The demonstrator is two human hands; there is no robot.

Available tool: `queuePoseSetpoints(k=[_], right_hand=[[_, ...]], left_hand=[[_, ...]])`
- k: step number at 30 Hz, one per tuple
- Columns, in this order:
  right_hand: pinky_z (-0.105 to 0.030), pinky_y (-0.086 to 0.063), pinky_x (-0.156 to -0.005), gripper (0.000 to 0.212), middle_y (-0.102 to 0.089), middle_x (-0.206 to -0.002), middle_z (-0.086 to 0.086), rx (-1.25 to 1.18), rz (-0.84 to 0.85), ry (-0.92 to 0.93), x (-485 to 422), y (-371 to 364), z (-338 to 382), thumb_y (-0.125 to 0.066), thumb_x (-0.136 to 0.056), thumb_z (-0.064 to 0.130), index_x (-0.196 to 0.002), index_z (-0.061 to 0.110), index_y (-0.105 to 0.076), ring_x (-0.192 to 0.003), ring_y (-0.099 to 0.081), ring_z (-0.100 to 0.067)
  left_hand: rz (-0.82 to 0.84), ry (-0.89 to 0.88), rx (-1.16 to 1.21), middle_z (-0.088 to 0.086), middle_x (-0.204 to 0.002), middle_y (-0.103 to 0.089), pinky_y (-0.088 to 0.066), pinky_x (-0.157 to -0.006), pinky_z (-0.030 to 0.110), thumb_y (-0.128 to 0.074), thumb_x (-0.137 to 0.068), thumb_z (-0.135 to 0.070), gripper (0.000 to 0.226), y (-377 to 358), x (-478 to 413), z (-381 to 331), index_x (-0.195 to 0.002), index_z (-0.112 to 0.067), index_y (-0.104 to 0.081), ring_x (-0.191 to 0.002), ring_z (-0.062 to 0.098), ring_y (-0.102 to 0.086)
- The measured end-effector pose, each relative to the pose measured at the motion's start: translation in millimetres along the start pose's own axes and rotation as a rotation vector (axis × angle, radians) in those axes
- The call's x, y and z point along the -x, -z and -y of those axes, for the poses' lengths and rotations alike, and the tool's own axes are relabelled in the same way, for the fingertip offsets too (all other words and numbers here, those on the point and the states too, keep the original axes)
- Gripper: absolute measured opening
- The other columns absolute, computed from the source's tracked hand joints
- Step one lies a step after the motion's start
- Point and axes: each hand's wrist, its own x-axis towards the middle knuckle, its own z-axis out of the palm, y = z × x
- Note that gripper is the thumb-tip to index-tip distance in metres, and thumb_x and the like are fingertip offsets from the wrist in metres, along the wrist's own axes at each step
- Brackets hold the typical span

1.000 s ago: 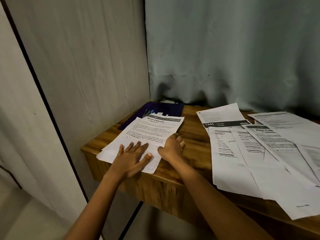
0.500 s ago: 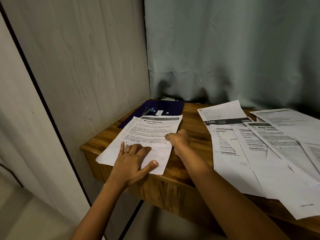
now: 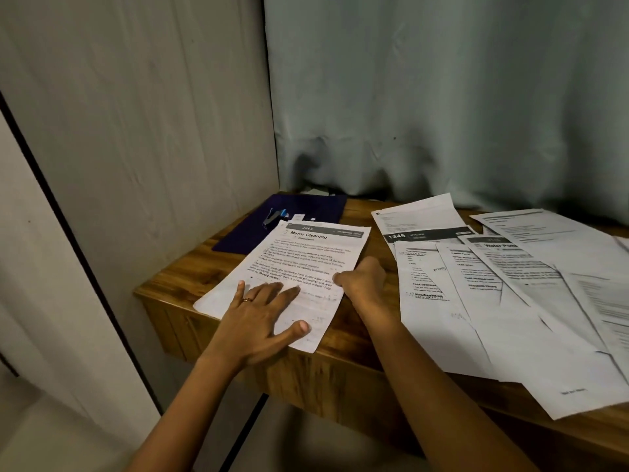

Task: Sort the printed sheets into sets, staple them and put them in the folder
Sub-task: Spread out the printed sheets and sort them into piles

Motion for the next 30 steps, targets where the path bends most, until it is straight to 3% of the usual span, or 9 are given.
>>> queuePoseSetpoints(k=[4,7,11,17,27,30], right_hand=[[-0.008,-0.039,-0.048,0.043,-0.06,-0.129,-0.009,0.054,-0.022,0.012,-1.7,-4.3,1.0,-0.07,-0.084,0.004,-0.123,0.001,-0.053,-0.114,-0.061,-0.025],[-0.018,-0.045,-0.06,0.043,-0.061,-0.127,-0.01,0.051,-0.026,-0.031,-4.8,-4.2,3.1,-0.073,-0.081,0.005,-0.12,0.002,-0.054,-0.112,-0.062,-0.027],[-0.022,-0.045,-0.06,0.04,-0.064,-0.122,-0.008,0.093,-0.026,-0.058,-10.9,-5.6,5.7,-0.076,-0.079,0.011,-0.114,0.005,-0.059,-0.107,-0.064,-0.026],[-0.028,-0.049,-0.067,0.035,-0.065,-0.122,-0.006,0.169,-0.034,-0.067,-15.2,-7.0,13.8,-0.075,-0.081,0.018,-0.111,0.009,-0.06,-0.105,-0.065,-0.024],[-0.018,-0.037,-0.052,0.029,-0.066,-0.119,-0.004,0.205,0.014,0.031,-3.5,7.7,16.8,-0.066,-0.088,0.025,-0.113,0.01,-0.064,-0.103,-0.065,-0.021],[-0.02,-0.041,-0.065,0.022,-0.066,-0.115,-0.004,0.29,-0.053,0.154,12.2,31.1,19.9,-0.062,-0.09,0.024,-0.107,0.01,-0.064,-0.102,-0.062,-0.022]], left_hand=[[-0.021,0.02,0.001,-0.004,-0.158,-0.023,0.016,-0.113,0.044,0.013,-0.062,-0.092,0.106,-1.2,-0.2,0.0,-0.149,-0.042,-0.022,-0.146,0.021,-0.018],[-0.016,0.021,-0.008,-0.007,-0.159,-0.015,0.016,-0.115,0.044,0.016,-0.06,-0.092,0.11,-0.3,0.5,-0.8,-0.15,-0.04,-0.02,-0.148,0.019,-0.013],[-0.001,0.012,0.021,-0.009,-0.159,-0.012,0.017,-0.115,0.041,0.017,-0.059,-0.093,0.113,0.8,-3.4,0.1,-0.15,-0.037,-0.02,-0.148,0.016,-0.011],[0.062,0.036,0.105,-0.009,-0.16,-0.014,0.006,-0.118,0.044,0.015,-0.056,-0.094,0.114,4.7,-12.4,3.7,-0.15,-0.039,-0.02,-0.148,0.015,-0.011],[0.031,0.029,0.102,-0.008,-0.159,-0.018,0.007,-0.117,0.043,0.015,-0.062,-0.09,0.108,12.9,-10.9,-1.0,-0.149,-0.036,-0.023,-0.147,0.014,-0.013],[0.002,0.006,0.148,-0.006,-0.159,-0.018,0.007,-0.117,0.042,0.017,-0.061,-0.09,0.111,24.0,-11.7,-15.9,-0.15,-0.035,-0.021,-0.147,0.014,-0.012]])
